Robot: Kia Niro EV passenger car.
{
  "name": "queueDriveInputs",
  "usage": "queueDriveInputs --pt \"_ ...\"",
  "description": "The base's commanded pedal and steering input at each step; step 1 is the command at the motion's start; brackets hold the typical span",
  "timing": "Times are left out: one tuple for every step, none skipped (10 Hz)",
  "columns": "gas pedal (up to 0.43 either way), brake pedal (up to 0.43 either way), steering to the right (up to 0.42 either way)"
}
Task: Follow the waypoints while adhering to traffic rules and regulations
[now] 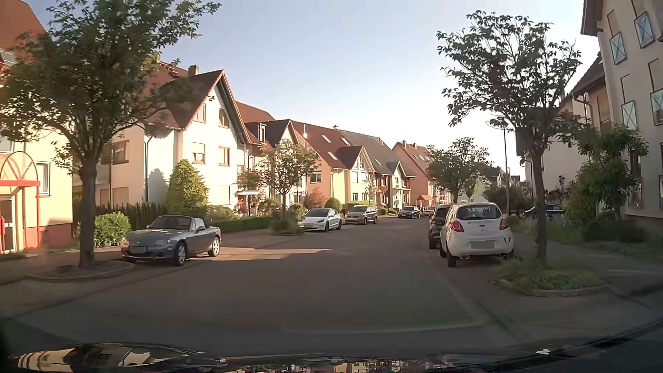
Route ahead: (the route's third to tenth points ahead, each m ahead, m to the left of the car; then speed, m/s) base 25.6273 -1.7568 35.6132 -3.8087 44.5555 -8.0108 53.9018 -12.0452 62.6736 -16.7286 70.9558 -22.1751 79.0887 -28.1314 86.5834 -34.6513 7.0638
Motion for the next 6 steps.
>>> queueDriveInputs --pt "0.000 0.000 0.040" --pt "0.000 0.000 0.037" --pt "0.000 0.000 0.033" --pt "0.000 0.000 0.033" --pt "0.000 0.000 0.034" --pt "0.000 0.000 0.036"
